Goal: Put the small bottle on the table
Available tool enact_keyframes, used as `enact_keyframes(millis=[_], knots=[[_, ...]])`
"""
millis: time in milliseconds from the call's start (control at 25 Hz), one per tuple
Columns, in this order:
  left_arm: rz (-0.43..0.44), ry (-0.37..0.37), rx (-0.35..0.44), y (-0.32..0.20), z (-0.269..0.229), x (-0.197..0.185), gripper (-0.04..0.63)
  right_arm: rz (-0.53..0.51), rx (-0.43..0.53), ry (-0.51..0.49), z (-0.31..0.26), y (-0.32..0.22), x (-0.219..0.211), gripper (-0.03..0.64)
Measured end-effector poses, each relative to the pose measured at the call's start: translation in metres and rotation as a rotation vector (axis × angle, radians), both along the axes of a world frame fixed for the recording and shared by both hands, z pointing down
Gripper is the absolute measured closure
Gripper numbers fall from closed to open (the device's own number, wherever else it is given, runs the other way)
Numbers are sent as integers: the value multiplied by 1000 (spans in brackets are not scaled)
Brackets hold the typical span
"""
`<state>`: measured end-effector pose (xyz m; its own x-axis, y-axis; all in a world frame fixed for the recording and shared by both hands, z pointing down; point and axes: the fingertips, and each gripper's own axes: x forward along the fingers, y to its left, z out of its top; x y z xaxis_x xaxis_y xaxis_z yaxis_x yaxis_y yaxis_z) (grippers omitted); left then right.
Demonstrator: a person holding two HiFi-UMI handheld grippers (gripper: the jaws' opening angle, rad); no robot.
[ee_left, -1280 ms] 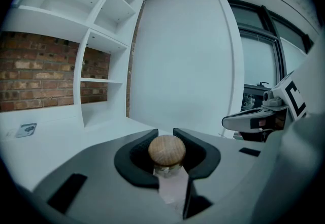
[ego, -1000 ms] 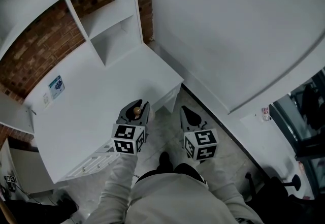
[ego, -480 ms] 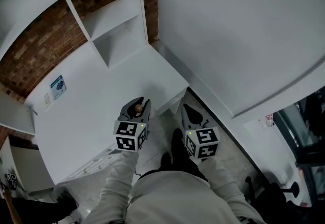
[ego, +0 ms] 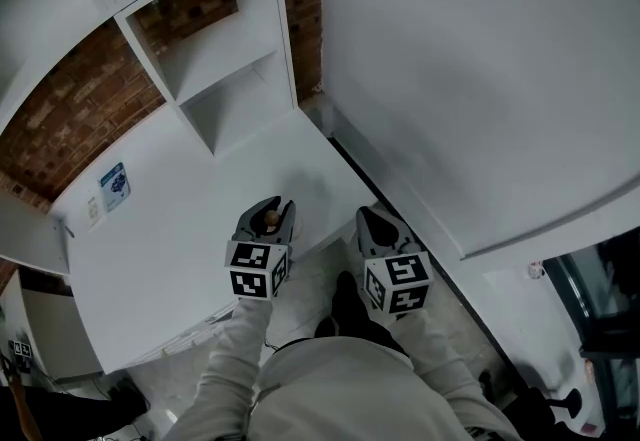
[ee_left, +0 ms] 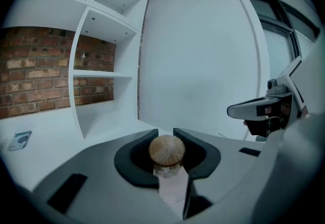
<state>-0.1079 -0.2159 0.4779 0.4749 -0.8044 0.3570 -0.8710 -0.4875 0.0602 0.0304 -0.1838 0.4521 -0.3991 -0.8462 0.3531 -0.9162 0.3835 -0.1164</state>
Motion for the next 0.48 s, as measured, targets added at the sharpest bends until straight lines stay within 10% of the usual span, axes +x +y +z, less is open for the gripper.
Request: enact_keyframes(millis=[480], knots=[[-33,-21,-9,-76,7,20,490,-45,-24,4,6,-64,14,589]])
